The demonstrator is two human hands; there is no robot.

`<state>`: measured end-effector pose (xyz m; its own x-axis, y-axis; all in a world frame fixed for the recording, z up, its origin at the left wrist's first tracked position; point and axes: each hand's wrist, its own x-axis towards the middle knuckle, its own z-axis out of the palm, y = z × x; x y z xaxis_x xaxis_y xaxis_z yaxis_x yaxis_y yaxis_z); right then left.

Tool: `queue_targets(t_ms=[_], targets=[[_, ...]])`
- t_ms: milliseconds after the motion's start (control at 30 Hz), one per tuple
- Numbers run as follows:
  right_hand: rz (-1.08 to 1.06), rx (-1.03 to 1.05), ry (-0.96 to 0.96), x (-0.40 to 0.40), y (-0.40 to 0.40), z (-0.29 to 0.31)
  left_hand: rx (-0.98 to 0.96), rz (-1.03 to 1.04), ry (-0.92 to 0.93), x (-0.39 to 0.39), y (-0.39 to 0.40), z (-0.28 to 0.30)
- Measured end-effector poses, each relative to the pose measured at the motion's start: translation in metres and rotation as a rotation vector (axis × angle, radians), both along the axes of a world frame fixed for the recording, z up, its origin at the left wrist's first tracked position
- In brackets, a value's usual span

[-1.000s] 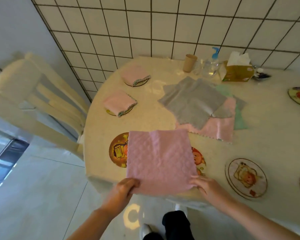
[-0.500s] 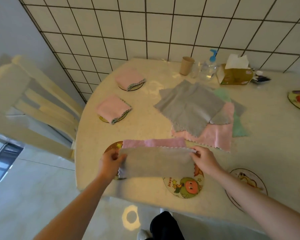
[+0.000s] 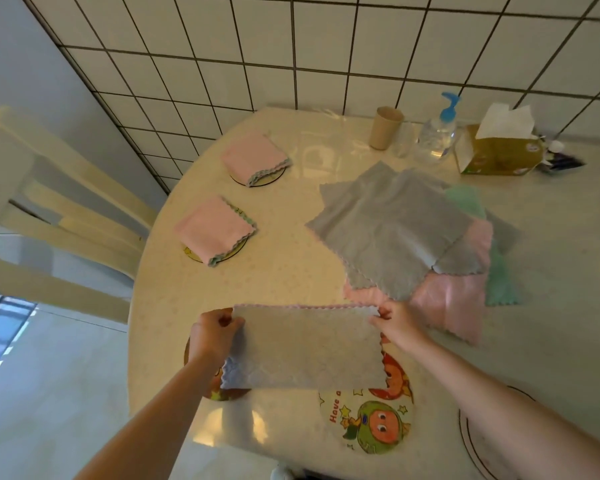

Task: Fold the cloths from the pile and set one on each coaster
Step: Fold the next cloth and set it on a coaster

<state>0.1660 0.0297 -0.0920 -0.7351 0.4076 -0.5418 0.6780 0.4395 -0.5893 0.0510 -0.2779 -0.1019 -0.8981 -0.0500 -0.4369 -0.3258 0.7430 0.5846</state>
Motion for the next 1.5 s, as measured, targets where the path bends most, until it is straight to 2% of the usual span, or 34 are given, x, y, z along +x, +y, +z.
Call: queue_targets(t_ms=[233,533,600,700,833,1100,1167,1233,1300,1367,1433,1500], targets=[[0.015,0.015,0.012,-0.002,0.002,-0.006,-0.052,-0.015,0.005,-0.002,0.005,0.001],[0.001,0.215,0.086,-0.007,-0.014,0.0,-0.124,0.086,0.02,-0.004,0.011,0.001],[-0.033,0.267,0.043,-0.01,-0.018,-0.004,-0.129,0.071,-0.01,-0.004,0.013,0.003],[-0.084,0.339,-0.119,-0.015,-0.028,-0.016,-0.13,0.045,-0.081,-0.004,0.018,0.003],[-0.109,0.189,-0.153,-0.02,-0.031,-0.018,-0.12,0.012,-0.128,-0.004,0.019,0.005],[-0.073,0.088,0.084,-0.005,-0.02,-0.024,-0.146,-0.169,0.11,0.008,0.013,0.015],[-0.075,0.108,0.14,-0.005,-0.02,-0.02,-0.1,-0.101,0.138,0.003,0.014,0.014],[-0.097,0.24,0.136,-0.003,-0.022,-0.013,-0.127,-0.092,0.244,0.003,0.012,0.013],[0.0,0.476,0.183,0.007,-0.027,-0.001,-0.28,-0.264,0.456,0.016,0.008,0.012],[0.266,0.604,0.331,0.026,-0.036,0.003,-0.3,-0.543,0.624,0.044,0.008,0.012],[0.568,0.599,0.41,0.052,-0.051,0.007,-0.216,-0.888,0.642,0.078,0.006,0.002],[0.833,0.59,0.392,0.079,-0.065,0.007,-0.238,-1.183,0.596,0.107,-0.001,-0.014]])
